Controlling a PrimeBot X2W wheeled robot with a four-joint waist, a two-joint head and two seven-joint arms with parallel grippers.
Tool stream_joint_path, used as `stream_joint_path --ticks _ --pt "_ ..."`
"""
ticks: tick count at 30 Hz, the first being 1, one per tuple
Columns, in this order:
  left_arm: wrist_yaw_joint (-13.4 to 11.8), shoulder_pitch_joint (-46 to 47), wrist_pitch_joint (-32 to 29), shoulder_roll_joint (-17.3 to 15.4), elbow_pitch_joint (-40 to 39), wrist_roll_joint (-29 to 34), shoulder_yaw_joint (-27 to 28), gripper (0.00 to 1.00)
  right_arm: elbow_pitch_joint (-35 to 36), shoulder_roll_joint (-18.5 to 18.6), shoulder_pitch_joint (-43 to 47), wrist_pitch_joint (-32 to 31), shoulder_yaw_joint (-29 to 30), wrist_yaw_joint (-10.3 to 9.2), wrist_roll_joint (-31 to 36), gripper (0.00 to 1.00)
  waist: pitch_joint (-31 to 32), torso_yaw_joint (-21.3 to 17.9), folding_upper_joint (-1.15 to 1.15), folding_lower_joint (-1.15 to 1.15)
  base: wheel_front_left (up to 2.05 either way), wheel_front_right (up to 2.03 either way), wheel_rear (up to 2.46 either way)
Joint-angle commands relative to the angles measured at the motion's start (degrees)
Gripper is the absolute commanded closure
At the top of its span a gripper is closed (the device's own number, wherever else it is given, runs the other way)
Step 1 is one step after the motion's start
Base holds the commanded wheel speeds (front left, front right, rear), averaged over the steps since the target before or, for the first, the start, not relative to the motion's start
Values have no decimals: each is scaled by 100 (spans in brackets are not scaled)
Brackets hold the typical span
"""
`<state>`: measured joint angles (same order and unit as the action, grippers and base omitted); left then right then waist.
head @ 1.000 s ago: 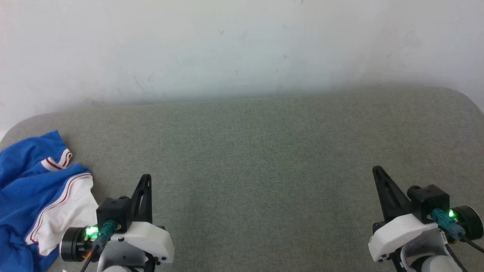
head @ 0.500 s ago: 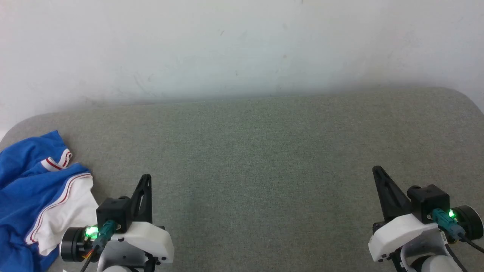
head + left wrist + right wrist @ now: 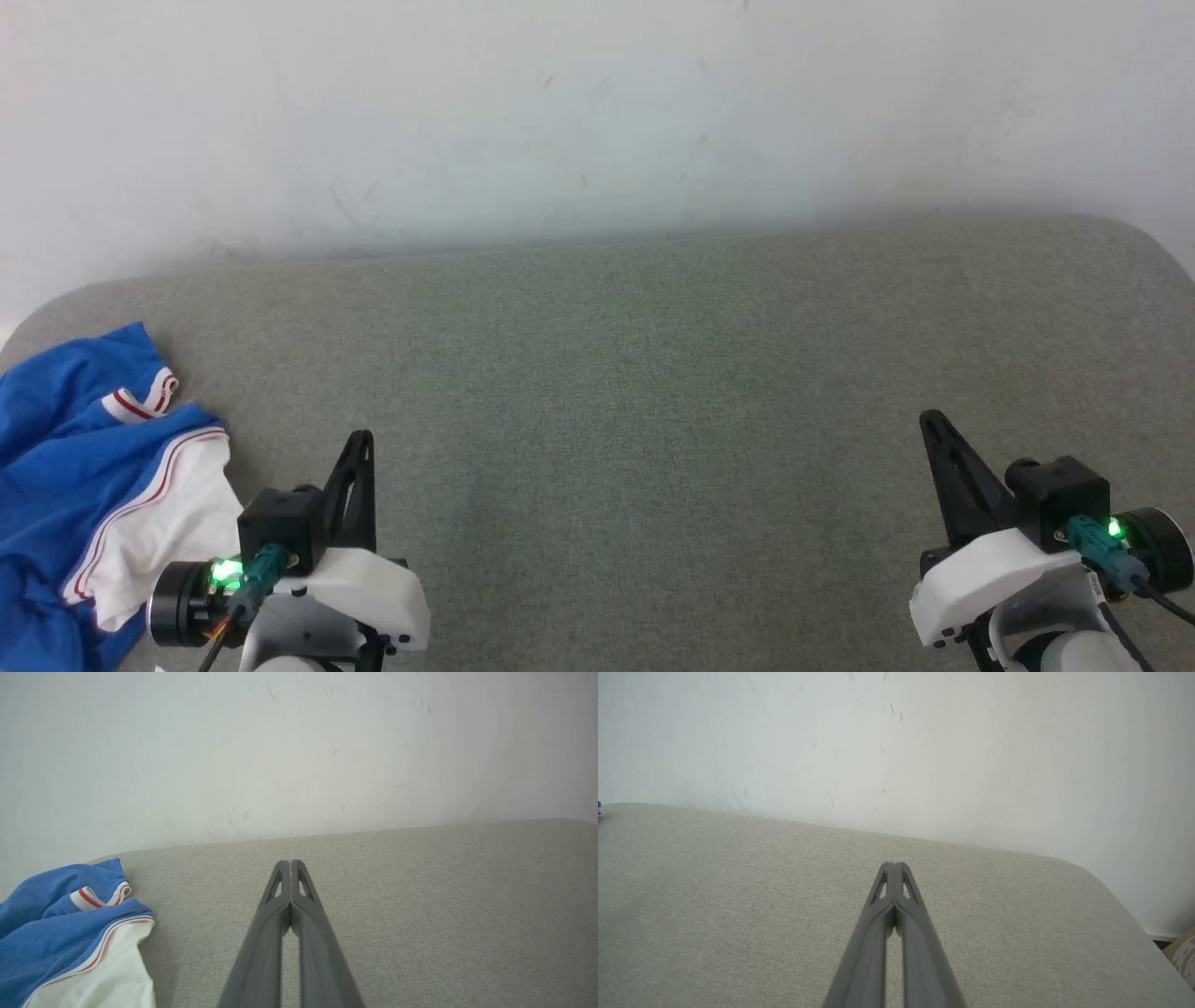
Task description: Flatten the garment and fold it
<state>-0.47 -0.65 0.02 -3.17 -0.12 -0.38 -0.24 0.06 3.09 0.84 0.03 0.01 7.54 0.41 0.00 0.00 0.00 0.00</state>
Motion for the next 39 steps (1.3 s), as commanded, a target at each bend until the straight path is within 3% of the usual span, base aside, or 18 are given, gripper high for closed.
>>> stream_joint_path --ticks 1,2,3,4,24,39 --pt "0 0 1 0 0 0 0 0 0 0 0 1 1 0 -1 0 0 0 0 0 0 0 0" --pt "-4 -2 3 -1 -1 -1 -3 100 1 1 4 3 3 0 -1 100 0 0 0 0 0 0 0" --pt "-6 -2 3 -2 -1 -1 -4 100 1 2 7 3 3 0 -1 100 0 0 0 0 0 0 0" --pt "-6 -3 3 -2 -1 -1 -5 0 0 3 8 2 4 0 -2 0 0 0 0 0 0 0 0" --pt "-3 -71 223 2 -18 -26 -26 0 -15 1 73 223 255 -1 -168 0 13 31 0 0 0 0 0" --pt "-21 -148 403 5 -37 -55 -2 0 -37 -3 74 402 359 -1 -270 0 30 326 0 0 0 0 0"
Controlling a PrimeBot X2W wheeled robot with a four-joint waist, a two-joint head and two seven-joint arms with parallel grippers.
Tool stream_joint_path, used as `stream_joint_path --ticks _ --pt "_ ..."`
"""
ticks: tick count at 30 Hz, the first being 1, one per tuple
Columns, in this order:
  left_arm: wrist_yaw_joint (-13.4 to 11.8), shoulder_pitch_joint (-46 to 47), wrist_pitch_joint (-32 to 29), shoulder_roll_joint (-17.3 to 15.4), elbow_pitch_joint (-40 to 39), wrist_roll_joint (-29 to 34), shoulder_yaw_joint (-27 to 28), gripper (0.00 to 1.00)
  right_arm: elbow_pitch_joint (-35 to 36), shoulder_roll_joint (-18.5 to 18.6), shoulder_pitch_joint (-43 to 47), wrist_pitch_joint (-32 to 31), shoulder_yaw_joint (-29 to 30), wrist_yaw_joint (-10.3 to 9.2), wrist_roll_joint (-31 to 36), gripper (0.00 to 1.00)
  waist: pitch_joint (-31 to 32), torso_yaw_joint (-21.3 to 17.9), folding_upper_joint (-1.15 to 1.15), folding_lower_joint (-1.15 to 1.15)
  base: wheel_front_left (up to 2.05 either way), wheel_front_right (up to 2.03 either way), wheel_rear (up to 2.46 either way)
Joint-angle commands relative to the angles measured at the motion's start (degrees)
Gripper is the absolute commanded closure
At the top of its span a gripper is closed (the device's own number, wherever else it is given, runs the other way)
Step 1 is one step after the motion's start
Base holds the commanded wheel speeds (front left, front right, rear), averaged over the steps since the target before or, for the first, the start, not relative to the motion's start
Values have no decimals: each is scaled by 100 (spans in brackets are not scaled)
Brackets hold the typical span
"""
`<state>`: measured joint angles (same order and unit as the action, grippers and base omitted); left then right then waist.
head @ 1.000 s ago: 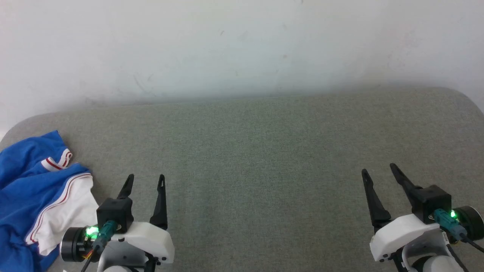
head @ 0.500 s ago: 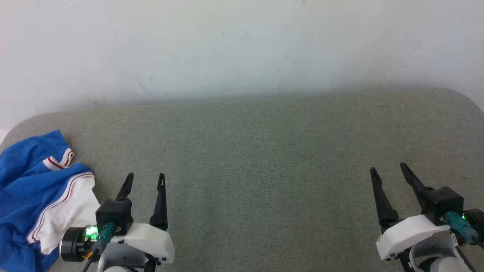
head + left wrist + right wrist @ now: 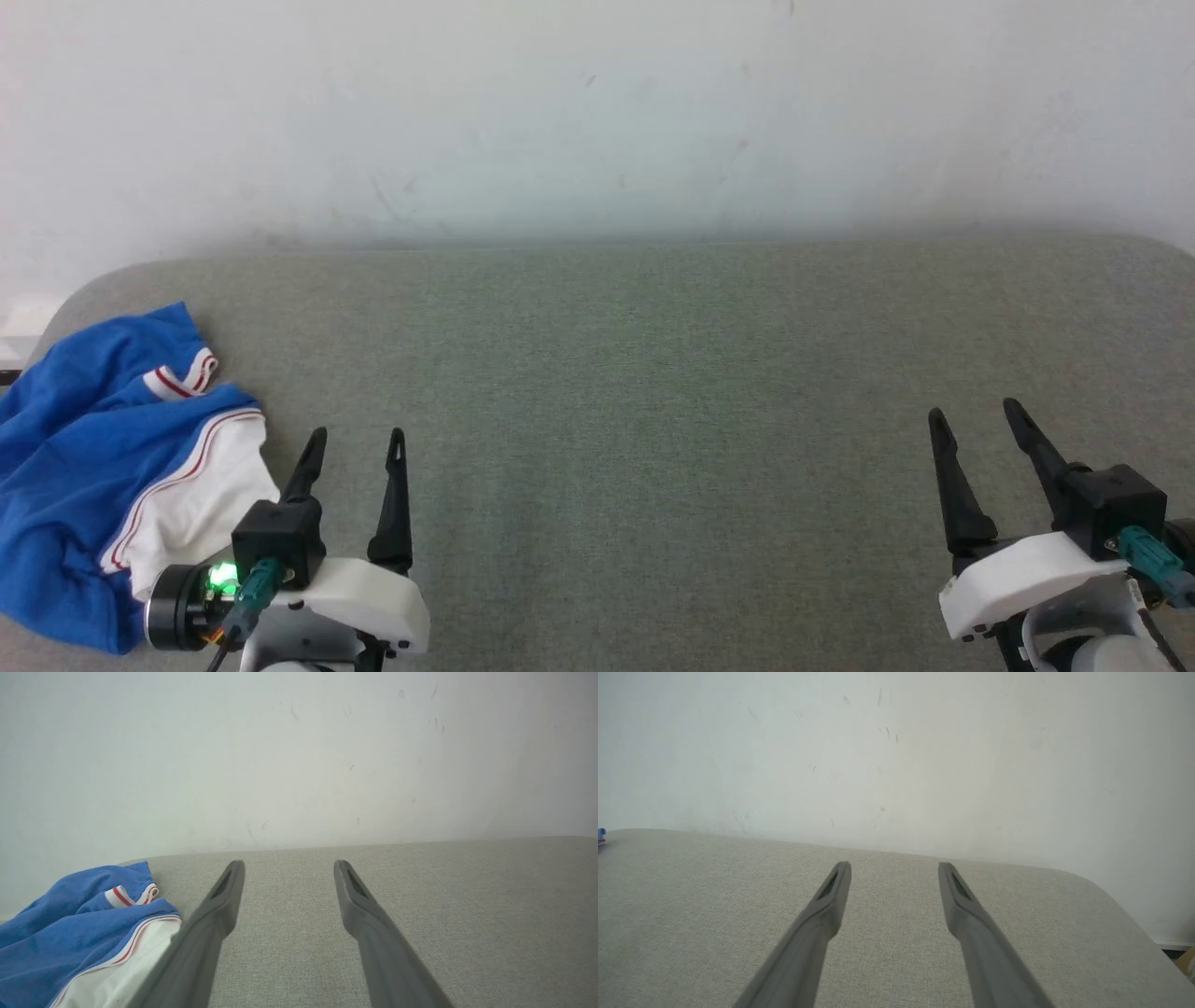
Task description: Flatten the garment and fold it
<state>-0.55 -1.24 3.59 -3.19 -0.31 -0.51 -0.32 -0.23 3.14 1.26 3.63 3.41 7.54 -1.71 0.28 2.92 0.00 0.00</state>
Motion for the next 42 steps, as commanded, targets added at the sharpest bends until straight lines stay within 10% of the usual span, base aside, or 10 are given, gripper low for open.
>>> stream_joint_path --ticks 1,42 --pt "-14 -94 57 8 -20 -44 9 0 -12 -7 29 54 25 -1 -63 0 3 63 0 0 0 0 0" --pt "17 -417 548 -32 28 -105 131 0 -514 -16 -6 544 -472 -3 -275 0 277 1876 0 0 0 0 0"
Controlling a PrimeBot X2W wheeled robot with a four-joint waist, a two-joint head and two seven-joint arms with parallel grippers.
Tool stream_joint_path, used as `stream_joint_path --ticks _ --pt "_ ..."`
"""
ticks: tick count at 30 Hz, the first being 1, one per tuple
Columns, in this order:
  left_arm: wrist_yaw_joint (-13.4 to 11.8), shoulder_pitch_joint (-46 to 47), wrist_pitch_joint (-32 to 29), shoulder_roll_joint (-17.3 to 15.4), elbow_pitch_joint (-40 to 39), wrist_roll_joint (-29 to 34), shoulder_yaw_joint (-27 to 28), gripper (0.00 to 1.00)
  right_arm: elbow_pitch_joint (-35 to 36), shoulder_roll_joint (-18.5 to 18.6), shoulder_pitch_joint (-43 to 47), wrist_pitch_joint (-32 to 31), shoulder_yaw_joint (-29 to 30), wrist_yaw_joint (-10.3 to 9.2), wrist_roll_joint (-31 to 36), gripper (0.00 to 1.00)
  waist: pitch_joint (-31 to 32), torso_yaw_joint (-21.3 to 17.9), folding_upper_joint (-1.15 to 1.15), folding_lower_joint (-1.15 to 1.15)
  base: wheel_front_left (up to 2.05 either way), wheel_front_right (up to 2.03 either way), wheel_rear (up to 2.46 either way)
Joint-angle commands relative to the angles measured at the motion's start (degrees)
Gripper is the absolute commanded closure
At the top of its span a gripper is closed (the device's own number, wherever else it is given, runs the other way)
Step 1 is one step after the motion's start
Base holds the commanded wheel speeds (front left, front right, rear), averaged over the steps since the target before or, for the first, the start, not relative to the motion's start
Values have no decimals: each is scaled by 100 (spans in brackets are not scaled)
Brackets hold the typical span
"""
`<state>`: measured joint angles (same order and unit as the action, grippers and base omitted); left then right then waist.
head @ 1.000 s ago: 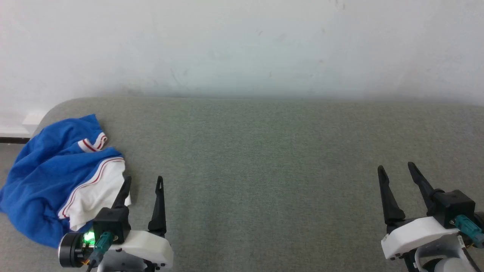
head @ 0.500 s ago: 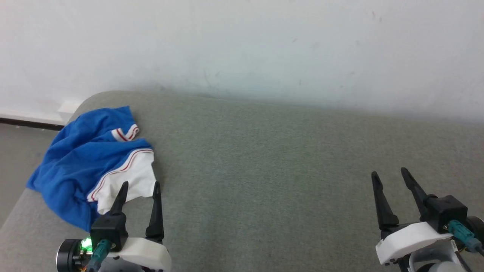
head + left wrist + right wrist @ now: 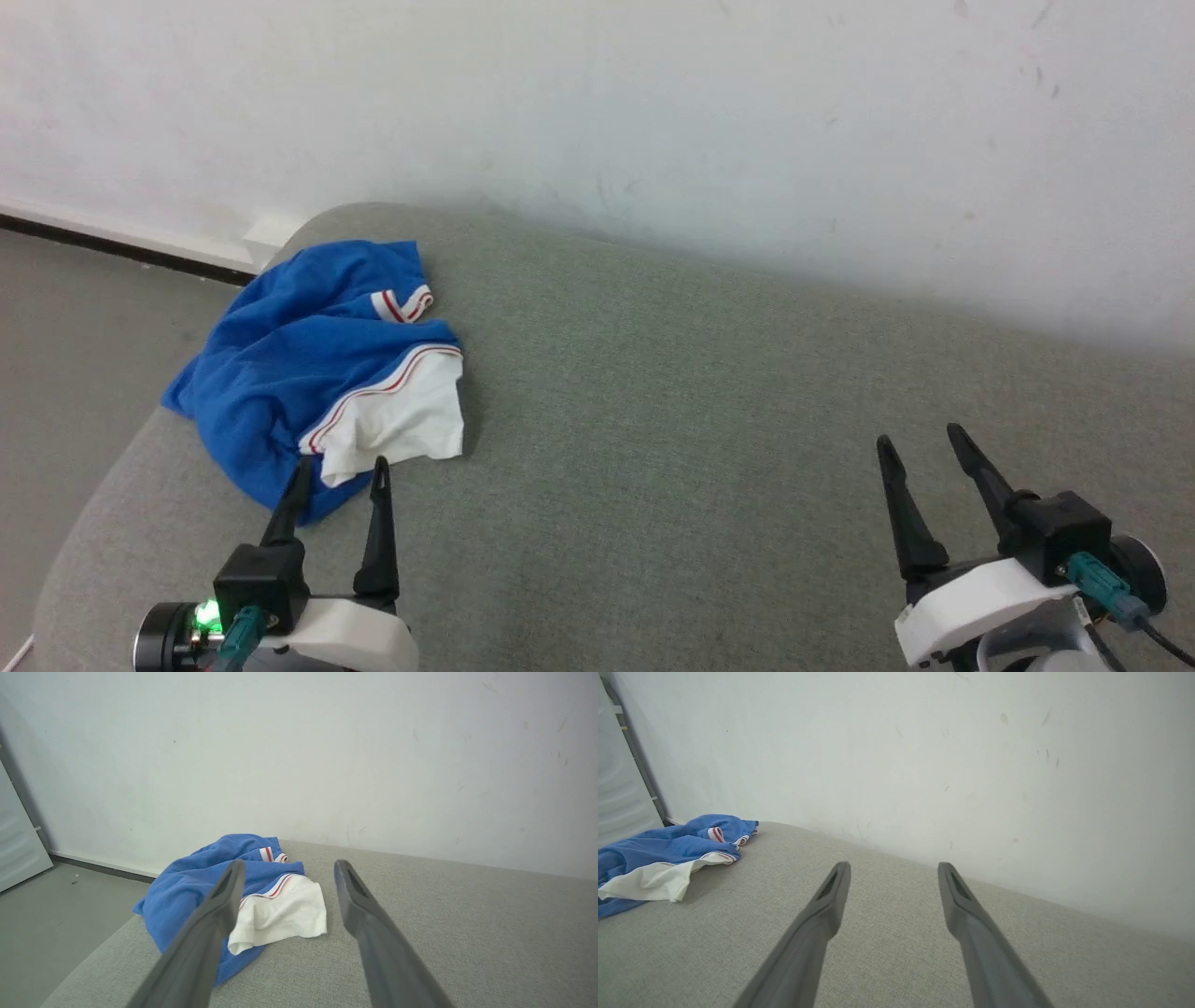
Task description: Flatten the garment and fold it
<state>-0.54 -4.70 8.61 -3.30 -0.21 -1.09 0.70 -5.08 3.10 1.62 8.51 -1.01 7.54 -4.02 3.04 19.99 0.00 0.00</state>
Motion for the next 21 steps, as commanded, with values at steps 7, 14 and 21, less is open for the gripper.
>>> stream_joint_path --ticks 7,14,21 --pt "-3 -112 118 -15 30 -71 42 0 -140 -14 -121 128 -207 -4 -70 0 -9 460 0 0 0 0 0" --pt "-9 -107 202 -6 60 -108 38 0 -262 -15 -206 212 -336 -4 -70 0 -27 766 0 0 0 0 0" --pt "-20 -177 285 -6 56 -111 77 0 -351 -17 -233 296 -427 -4 -158 0 23 991 0 0 0 0 0"
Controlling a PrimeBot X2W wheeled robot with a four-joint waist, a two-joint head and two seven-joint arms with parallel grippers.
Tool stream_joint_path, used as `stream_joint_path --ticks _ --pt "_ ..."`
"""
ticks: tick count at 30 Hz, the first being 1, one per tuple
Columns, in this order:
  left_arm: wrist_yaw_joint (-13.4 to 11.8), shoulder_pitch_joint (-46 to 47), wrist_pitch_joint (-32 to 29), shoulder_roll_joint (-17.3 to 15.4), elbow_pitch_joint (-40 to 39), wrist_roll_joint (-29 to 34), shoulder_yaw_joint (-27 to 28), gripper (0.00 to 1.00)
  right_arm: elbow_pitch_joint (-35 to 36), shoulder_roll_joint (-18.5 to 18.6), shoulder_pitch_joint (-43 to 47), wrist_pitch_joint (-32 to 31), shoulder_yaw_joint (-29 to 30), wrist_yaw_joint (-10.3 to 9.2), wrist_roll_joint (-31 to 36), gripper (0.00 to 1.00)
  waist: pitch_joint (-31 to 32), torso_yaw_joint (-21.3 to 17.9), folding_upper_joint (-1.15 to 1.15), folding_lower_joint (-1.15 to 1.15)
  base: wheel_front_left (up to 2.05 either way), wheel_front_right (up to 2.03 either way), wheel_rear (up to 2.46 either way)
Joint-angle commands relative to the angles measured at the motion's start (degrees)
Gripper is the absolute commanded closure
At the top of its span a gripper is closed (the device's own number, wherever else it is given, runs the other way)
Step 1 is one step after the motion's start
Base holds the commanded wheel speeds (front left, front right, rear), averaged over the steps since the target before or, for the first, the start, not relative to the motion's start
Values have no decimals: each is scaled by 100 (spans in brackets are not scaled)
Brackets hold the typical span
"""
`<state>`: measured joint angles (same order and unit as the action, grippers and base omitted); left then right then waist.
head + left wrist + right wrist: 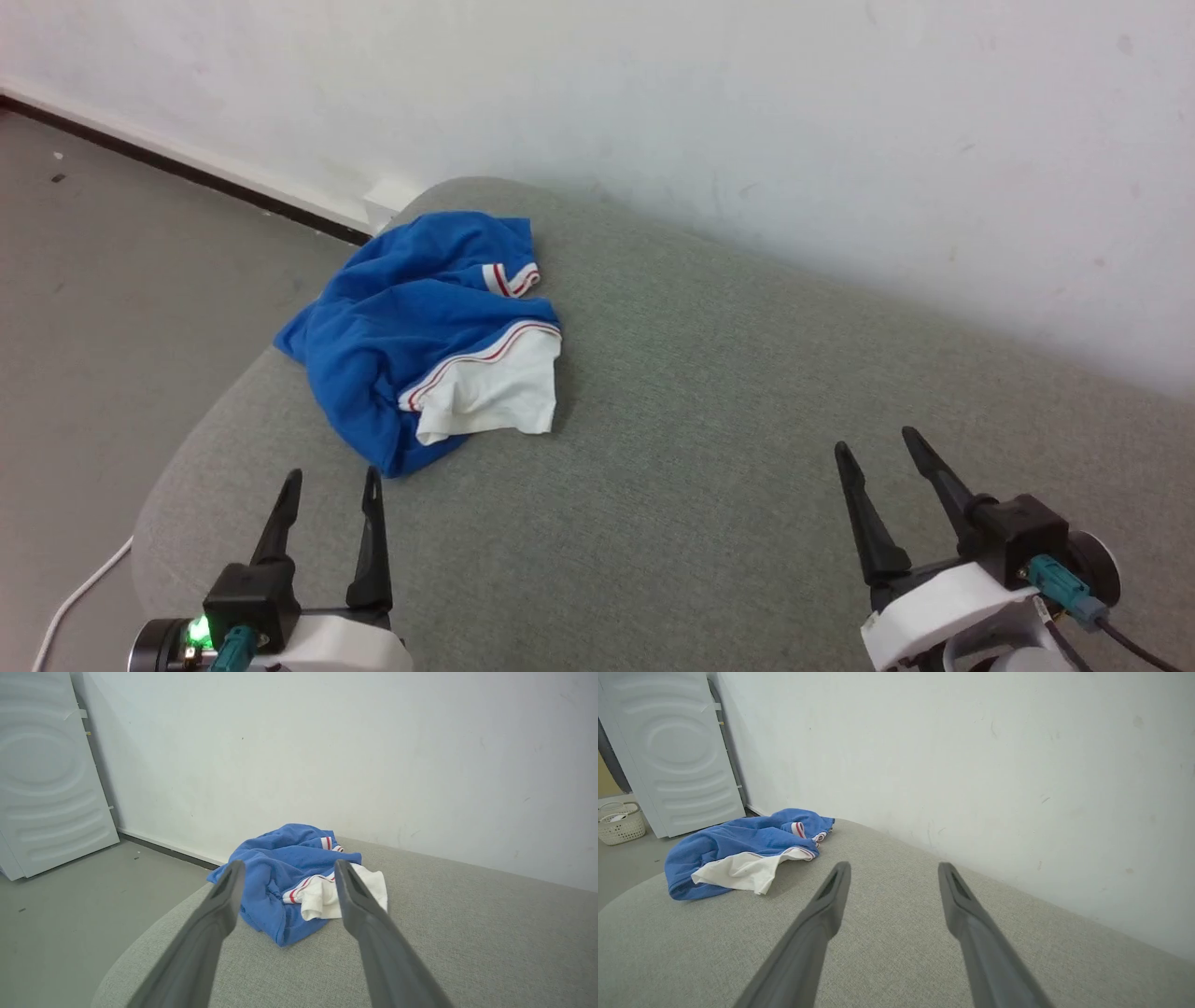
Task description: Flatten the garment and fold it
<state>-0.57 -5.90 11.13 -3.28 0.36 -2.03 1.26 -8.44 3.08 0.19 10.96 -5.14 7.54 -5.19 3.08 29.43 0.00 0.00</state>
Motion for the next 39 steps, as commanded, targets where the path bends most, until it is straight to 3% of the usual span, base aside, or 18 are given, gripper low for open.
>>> stream_joint_path --ticks 1,29,39 --pt "-17 -64 45 -10 0 -17 28 0 -28 -15 -94 63 -24 -4 -51 0 22 76 0 0 0 0 0" --pt "-5 -213 380 11 68 -81 10 0 -327 -20 -166 398 -132 -5 -131 0 43 862 0 0 0 0 0" --pt "-8 -189 386 21 69 -102 -42 0 -276 -21 -146 404 -104 -5 -77 0 -62 837 0 0 0 0 0"
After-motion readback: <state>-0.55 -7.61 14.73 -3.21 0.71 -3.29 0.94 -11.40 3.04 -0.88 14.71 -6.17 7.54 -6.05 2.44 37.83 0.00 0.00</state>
